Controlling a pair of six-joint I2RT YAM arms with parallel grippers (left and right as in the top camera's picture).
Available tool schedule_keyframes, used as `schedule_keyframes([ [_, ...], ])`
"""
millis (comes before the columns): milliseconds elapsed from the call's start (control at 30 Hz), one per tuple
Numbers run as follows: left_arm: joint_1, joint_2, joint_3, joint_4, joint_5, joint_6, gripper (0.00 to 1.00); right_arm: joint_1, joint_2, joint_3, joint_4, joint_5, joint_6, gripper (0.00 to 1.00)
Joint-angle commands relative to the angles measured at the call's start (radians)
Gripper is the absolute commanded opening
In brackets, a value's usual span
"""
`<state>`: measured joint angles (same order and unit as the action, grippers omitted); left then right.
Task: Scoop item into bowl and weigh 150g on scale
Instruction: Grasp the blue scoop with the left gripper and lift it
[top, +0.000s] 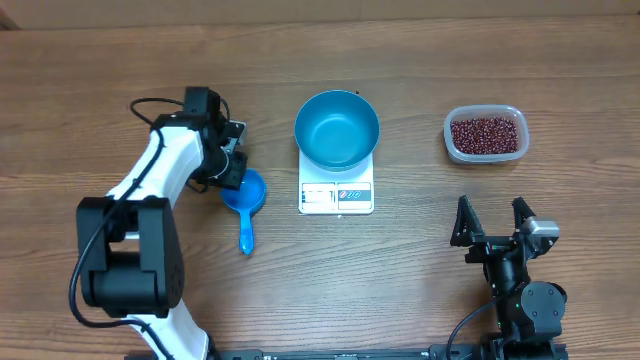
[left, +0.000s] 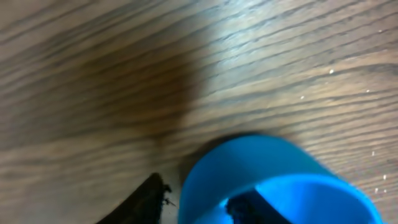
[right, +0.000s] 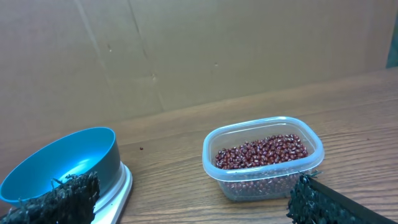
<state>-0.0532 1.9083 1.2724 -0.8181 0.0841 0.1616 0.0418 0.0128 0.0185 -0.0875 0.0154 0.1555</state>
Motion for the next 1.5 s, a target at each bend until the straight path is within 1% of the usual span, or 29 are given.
schedule_keyframes([
  [0,-0.011,0.026,0.013,0.015,-0.006,0.018,0.33,0.002,-0.009,-0.010,0.006,0.009,-0.007,1.00],
  [133,-0.013,0.058,0.013,0.017,-0.011,0.018,0.31,0.002,-0.009,-0.010,0.006,0.009,-0.007,1.00],
  [167,-0.013,0.067,0.012,0.018,-0.013,0.018,0.28,0.002,-0.009,-0.010,0.006,0.009,-0.007,1.00],
  [200,-0.013,0.076,0.012,0.018,-0.014,0.018,0.25,0.002,-0.009,-0.010,0.006,0.009,-0.007,1.00],
  [267,-0.013,0.089,0.012,0.018,-0.014,0.018,0.10,0.002,-0.009,-0.010,0.006,0.009,-0.007,1.00],
  [300,-0.013,0.090,0.012,0.018,-0.014,0.017,0.04,0.002,-0.009,-0.010,0.006,0.009,-0.007,1.00],
  [533,-0.013,0.072,0.015,0.008,-0.013,-0.019,0.04,0.002,-0.009,-0.010,0.006,0.009,-0.007,1.00],
  [733,-0.013,-0.077,0.044,-0.056,-0.013,-0.101,0.04,0.002,-0.009,-0.010,0.006,0.009,-0.007,1.00],
  [900,-0.013,-0.247,0.044,-0.097,-0.013,-0.213,0.04,0.002,-0.009,-0.010,0.006,0.009,-0.007,1.00],
  [1000,-0.013,-0.340,0.044,-0.122,-0.010,-0.325,0.04,0.002,-0.009,-0.010,0.006,0.009,-0.007,1.00],
  [1233,-0.013,-0.467,0.044,-0.180,-0.001,-0.543,0.04,0.002,-0.009,-0.010,0.006,0.009,-0.007,1.00],
  [1367,-0.013,-0.500,0.044,-0.185,0.064,-0.570,0.04,0.002,-0.009,-0.010,0.006,0.009,-0.007,1.00],
  [1467,-0.013,-0.515,0.044,-0.184,0.084,-0.582,0.04,0.002,-0.009,-0.010,0.006,0.009,-0.007,1.00],
])
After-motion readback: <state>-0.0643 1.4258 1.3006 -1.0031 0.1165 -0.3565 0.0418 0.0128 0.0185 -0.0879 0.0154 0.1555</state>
